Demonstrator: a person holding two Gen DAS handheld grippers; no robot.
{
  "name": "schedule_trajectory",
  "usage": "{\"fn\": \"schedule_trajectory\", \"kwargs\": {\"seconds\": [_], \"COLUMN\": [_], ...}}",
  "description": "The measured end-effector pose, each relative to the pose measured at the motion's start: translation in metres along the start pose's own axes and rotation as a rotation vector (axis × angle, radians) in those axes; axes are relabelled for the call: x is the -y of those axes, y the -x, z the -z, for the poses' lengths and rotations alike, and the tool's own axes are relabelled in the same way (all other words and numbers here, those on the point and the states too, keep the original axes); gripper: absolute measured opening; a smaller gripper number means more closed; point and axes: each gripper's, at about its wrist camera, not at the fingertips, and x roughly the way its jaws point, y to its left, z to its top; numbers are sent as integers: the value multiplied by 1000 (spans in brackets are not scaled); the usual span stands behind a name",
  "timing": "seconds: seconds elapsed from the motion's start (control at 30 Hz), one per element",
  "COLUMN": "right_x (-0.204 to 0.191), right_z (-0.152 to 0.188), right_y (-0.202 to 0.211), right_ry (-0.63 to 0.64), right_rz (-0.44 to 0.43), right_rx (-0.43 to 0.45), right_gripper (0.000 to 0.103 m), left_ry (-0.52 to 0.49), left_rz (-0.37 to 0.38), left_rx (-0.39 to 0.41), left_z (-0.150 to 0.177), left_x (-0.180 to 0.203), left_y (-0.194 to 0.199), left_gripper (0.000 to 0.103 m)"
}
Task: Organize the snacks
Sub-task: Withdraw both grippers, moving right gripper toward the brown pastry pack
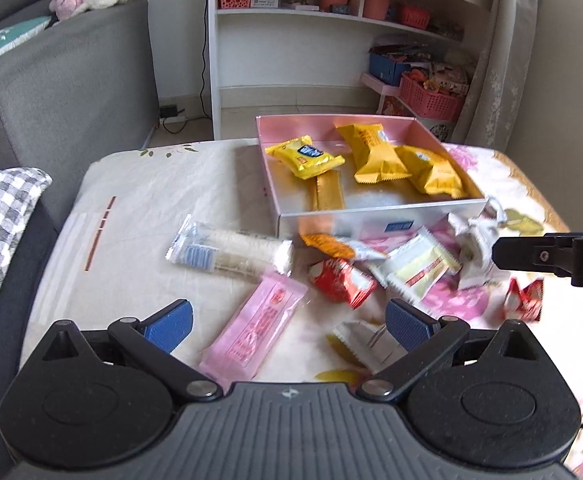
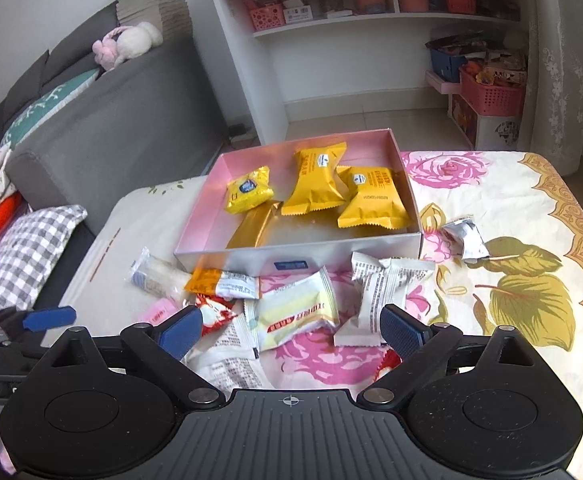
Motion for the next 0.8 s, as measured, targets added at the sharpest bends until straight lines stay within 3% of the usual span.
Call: {"fn": "schedule_trajectory", "kwargs": {"seconds": [0.23,0.4,0.6,0.8], "right_x": [-6,-7,-23,-36], "right_z": [34,58,84,103], "right_y": [-9,-12,-13,-22], "right_ry": [90,156,342,434], "right_rz": [-9,-39,-66,-112], "right_rx": [-17,-7,20,-38], "right_gripper": [97,97,97,97], "left_ry": [-99,-194,-315,-237], "left_rz": [-47,-12,19,89], "left_rx": [33,60,38,51], "left_z": [24,39,51,50], "left_x": [-11,-15,-12,-25], "left_y": [-13,-29,-49,-55], "left_gripper": [103,103,103,103]}}
